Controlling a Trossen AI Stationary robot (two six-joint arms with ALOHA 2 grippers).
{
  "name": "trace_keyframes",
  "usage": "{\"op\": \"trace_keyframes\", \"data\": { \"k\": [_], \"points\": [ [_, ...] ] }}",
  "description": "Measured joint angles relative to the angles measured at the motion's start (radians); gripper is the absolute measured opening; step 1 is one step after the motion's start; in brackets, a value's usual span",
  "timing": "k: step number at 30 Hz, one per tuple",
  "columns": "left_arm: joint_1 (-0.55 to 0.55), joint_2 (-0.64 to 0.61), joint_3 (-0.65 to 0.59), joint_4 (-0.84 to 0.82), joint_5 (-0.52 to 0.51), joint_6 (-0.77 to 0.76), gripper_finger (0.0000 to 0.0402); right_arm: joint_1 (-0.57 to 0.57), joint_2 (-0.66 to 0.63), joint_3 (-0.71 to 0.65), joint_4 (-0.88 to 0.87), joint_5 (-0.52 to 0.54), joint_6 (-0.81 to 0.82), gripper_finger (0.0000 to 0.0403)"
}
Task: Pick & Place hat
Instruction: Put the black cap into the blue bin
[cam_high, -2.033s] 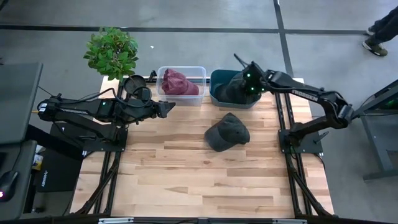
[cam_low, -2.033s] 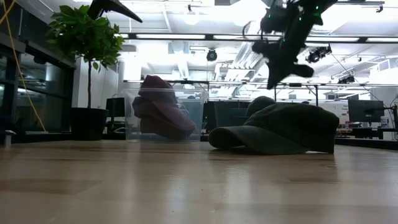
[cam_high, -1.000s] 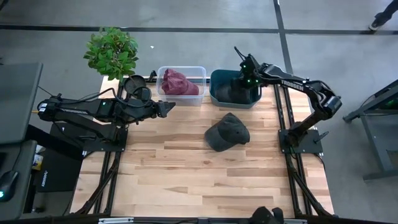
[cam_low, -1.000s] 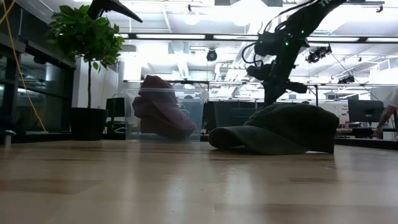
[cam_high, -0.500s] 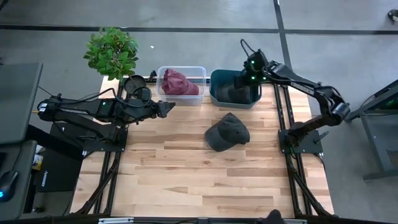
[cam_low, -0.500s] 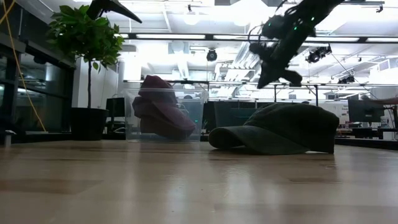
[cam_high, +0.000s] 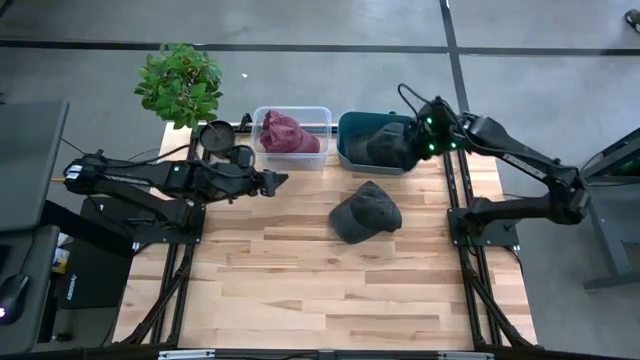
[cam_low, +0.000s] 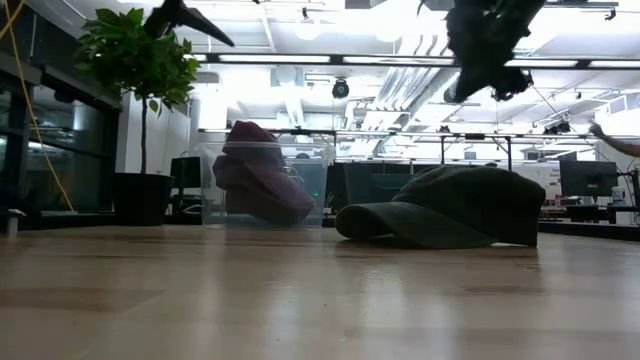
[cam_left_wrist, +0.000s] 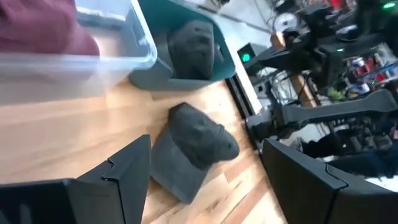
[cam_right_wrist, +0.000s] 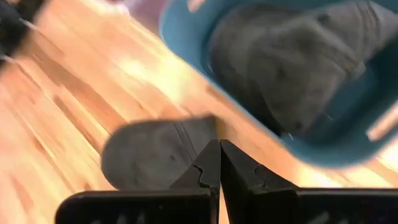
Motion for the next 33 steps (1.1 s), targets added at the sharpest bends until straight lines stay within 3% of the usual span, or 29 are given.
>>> {"op": "trace_keyframes", "data": {
  "k": [9,17,33],
  "points": [
    [0.0,0.133,0.0,0.136,0.138,-0.105,0.0266,0.137,-0.1,0.0,-0.156,0.118,0.06,0.0],
    [-0.002,0.26,0.001,0.181,0.207,-0.414,0.0266,0.15,-0.202,0.0,-0.238,0.13,0.042,0.0],
    [-0.111,0.621,0.0,0.515,0.184,-0.818,0.0266,0.15,-0.384,0.0,-0.296,0.076,-0.105,0.0]
  ]
}}
